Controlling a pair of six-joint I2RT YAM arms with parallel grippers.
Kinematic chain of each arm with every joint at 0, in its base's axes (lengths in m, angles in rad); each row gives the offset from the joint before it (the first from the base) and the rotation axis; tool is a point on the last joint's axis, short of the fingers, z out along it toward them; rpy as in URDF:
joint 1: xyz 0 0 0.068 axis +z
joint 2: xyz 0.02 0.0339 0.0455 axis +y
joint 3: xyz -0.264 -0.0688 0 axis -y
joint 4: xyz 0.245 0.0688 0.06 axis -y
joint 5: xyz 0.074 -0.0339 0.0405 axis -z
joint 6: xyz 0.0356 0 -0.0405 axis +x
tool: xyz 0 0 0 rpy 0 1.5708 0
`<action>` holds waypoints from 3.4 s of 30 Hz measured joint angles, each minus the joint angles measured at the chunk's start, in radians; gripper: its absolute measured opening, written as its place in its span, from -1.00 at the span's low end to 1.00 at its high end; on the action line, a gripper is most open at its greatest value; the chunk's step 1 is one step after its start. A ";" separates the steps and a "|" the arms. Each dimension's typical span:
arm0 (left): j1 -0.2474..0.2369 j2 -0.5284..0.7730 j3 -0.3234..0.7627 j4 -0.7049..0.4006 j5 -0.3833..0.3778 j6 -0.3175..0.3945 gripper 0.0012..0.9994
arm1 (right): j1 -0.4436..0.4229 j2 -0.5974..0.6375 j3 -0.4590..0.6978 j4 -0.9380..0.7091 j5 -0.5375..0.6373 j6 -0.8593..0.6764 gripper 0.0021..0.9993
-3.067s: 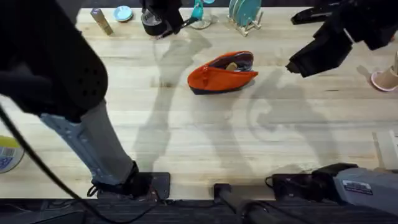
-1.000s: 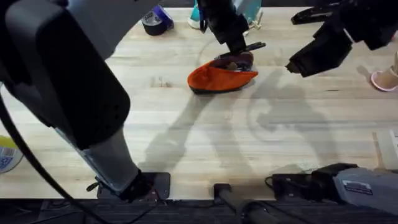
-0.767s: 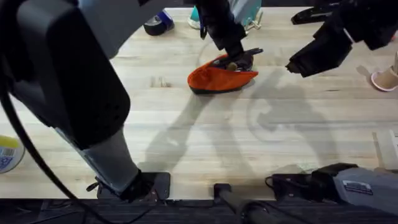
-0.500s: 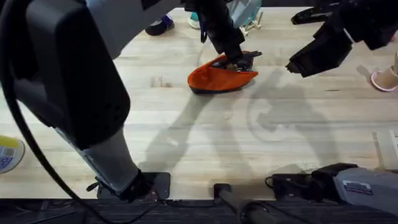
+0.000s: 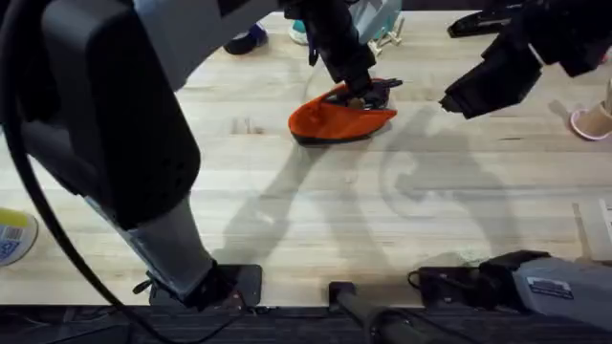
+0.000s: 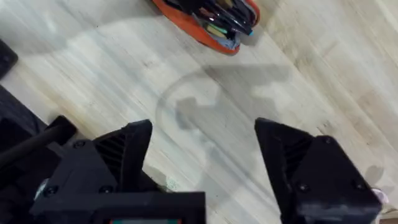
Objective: Unzip the bag, pick up the pens from the table one at a time and place them inside, then zip the bag closed.
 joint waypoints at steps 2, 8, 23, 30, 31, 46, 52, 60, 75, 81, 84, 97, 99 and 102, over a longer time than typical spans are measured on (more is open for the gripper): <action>0.000 0.001 0.000 0.000 0.000 0.000 -0.92 | 0.000 0.000 0.000 0.000 0.000 0.000 0.99; 0.000 0.026 0.000 0.001 0.000 0.000 -0.92 | 0.000 0.000 0.000 0.000 0.000 0.000 0.99; 0.000 0.042 -0.002 -0.002 -0.018 0.000 -0.92 | 0.000 0.000 0.000 0.000 0.000 0.000 0.99; 0.000 0.042 -0.002 0.001 -0.050 0.003 -0.91 | 0.000 0.000 0.000 0.000 0.000 0.000 0.99; 0.000 0.042 -0.002 0.002 -0.050 0.003 -0.91 | 0.000 0.000 0.000 0.000 0.000 0.000 0.99; -0.001 0.017 0.011 -0.074 -0.053 0.006 0.99 | 0.000 0.000 0.000 0.000 0.000 0.000 0.99; -0.001 -0.064 0.011 -0.137 -0.071 -0.009 0.99 | 0.000 0.000 0.000 0.000 0.000 0.000 0.99; 0.011 -0.156 0.011 -0.142 -0.081 -0.016 0.99 | 0.000 0.000 0.000 0.000 0.000 0.000 0.99; 0.154 -0.318 0.004 -0.204 -0.040 -0.038 1.00 | 0.000 0.000 0.000 -0.018 0.000 0.000 0.99; 0.237 -0.446 -0.162 -0.100 0.024 -0.031 1.00 | 0.000 0.000 0.000 -0.026 0.000 0.000 0.99; 0.308 -0.528 -0.283 -0.058 0.092 0.000 1.00 | 0.000 0.000 0.000 -0.026 0.000 0.002 0.99; 0.555 -0.539 -0.387 -0.152 0.422 0.273 1.00 | 0.000 0.000 0.000 -0.026 0.000 0.002 0.99; 0.571 -0.539 -0.406 -0.156 0.448 0.320 1.00 | 0.000 0.000 0.000 -0.026 0.000 0.002 0.99; 0.589 -0.539 -0.441 -0.156 0.494 0.407 1.00 | 0.000 0.000 0.000 -0.026 0.000 0.002 0.99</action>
